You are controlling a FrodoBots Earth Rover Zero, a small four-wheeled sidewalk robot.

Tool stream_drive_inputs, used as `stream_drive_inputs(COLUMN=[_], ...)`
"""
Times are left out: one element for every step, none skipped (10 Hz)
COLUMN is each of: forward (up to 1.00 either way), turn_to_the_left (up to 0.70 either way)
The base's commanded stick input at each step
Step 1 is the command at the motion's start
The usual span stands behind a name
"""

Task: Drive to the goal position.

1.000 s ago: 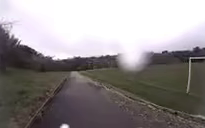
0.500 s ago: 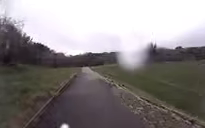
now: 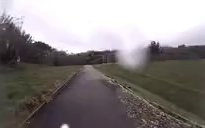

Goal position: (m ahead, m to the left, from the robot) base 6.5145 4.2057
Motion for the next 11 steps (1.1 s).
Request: stream_drive_inputs(forward=[0.7,0.7,0.7,0.7,0.7,0.7,0.7,0.7,0.7,0.7,0.7], turn_to_the_left=[0.35,0.35,0.35,0.35,0.32,0.09,0.0,0.0,0.0,0.0,0.0])
